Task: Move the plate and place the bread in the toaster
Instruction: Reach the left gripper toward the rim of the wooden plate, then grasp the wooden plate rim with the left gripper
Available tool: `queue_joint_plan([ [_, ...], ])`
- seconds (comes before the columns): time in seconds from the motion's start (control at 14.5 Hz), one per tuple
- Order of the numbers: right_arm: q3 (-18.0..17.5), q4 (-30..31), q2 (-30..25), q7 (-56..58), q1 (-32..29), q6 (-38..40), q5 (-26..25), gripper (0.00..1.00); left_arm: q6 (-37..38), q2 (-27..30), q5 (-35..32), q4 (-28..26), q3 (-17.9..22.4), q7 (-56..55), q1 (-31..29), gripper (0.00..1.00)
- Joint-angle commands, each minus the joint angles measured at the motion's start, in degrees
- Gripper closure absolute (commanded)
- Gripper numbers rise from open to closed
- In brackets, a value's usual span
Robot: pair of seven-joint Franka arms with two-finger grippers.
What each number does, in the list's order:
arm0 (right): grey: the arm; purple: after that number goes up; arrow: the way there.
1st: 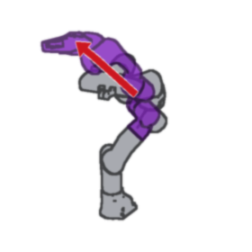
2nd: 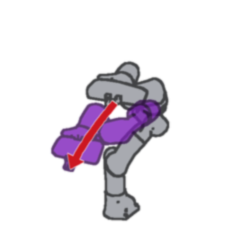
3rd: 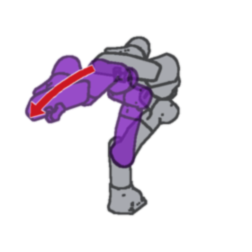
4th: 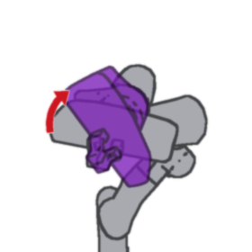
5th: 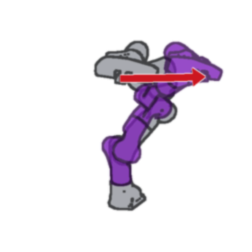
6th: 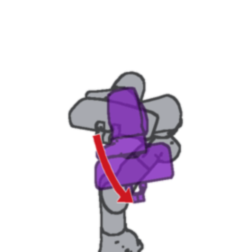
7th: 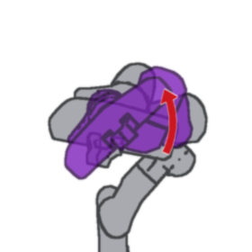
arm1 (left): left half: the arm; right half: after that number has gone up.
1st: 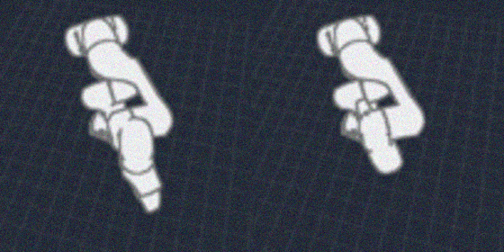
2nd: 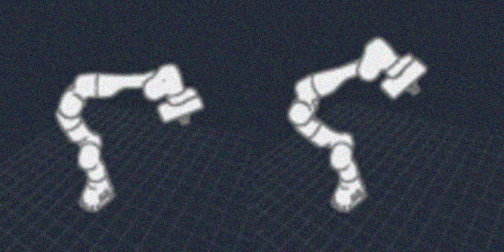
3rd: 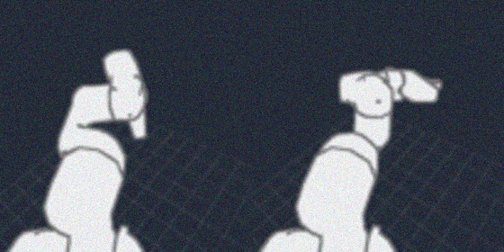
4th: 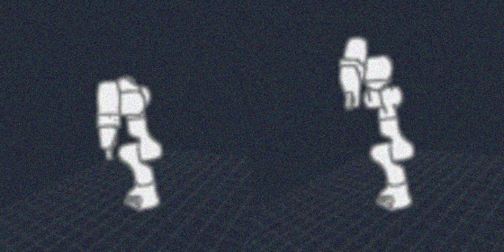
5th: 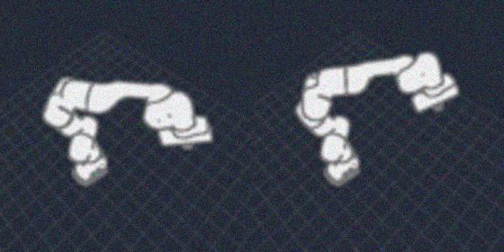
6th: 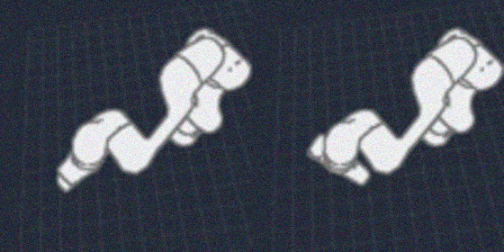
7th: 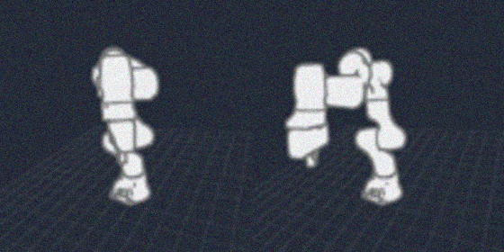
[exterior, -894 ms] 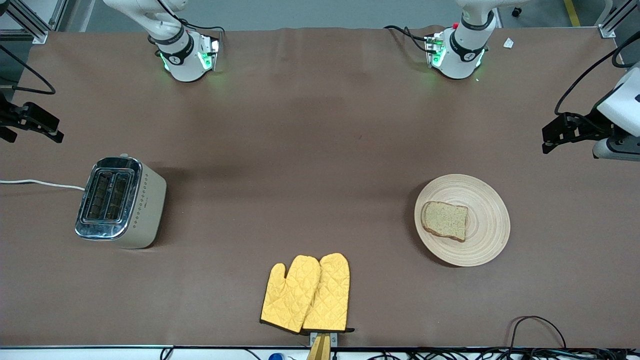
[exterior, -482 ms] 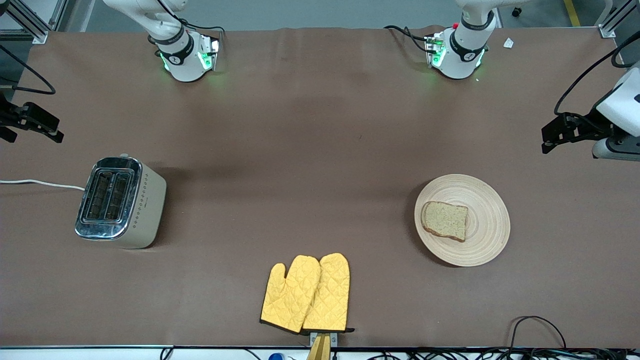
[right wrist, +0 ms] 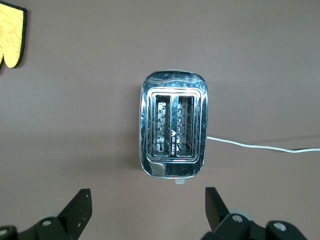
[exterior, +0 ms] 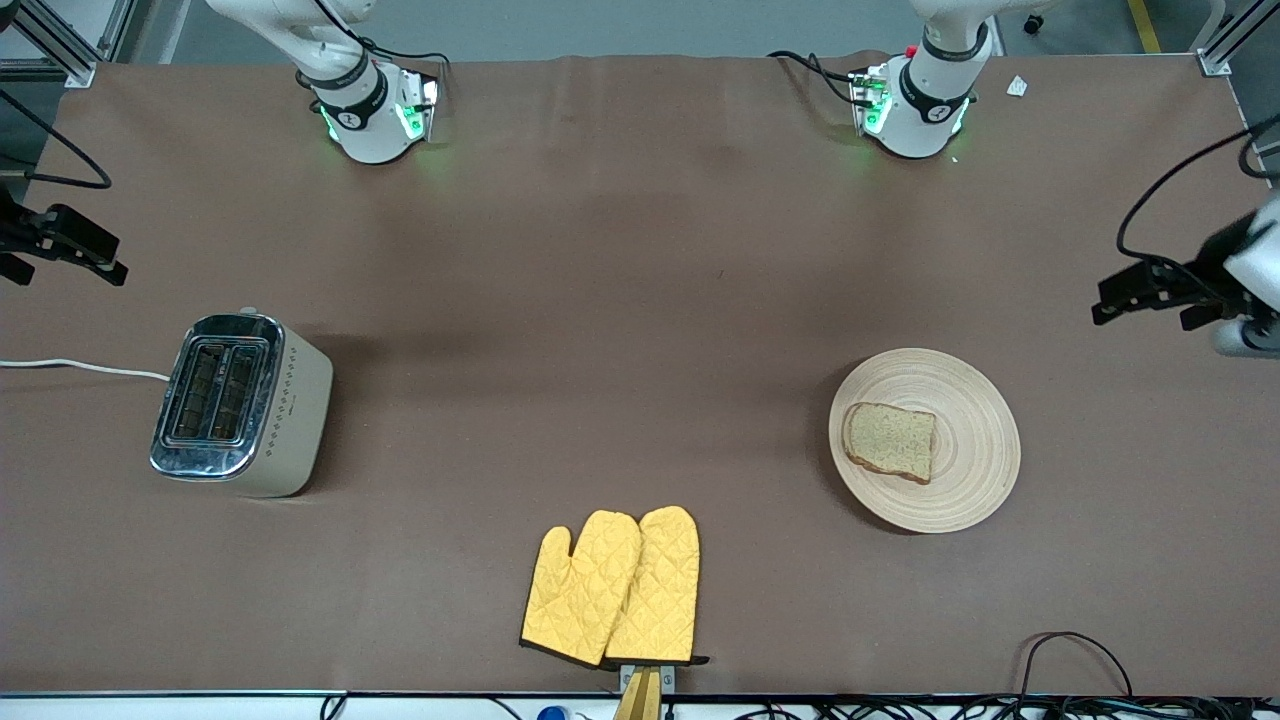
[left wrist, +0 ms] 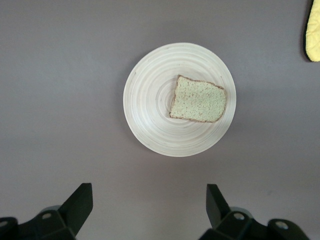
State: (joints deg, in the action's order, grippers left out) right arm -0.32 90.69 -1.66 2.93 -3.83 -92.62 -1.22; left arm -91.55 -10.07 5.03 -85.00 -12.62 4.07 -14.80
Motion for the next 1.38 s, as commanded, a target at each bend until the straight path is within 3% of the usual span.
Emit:
queue_joint_plan([
  [0.0, -0.3, -0.8, 0.3, 0.7, -0.5, 0.7, -0.4, 0.0, -0.1, -7.8, 6.9, 1.0, -0.3, 6.0, -6.2, 0.0],
  [0.28, -0.3, -0.8, 0.3, 0.6, -0.4, 0.8, -0.4, 0.0, -3.3, -22.6, 15.8, 1.4, -0.4, 13.3, -11.1, 0.0],
  [0.48, -0.3, -0.8, 0.3, 0.7, -0.4, 0.7, -0.4, 0.0, -6.8, -30.4, 20.3, 1.4, -0.4, 18.8, -11.9, 0.0],
  [0.83, -0.3, -0.8, 0.3, 0.7, -0.5, 0.8, -0.4, 0.0, -10.6, -36.4, 22.9, 1.3, -0.4, 23.9, -12.3, 0.0],
  [1.31, -0.3, -0.8, 0.3, 0.7, -0.5, 0.8, -0.4, 0.0, -14.0, -38.6, 25.5, 1.3, -0.3, 25.5, -12.2, 0.0],
])
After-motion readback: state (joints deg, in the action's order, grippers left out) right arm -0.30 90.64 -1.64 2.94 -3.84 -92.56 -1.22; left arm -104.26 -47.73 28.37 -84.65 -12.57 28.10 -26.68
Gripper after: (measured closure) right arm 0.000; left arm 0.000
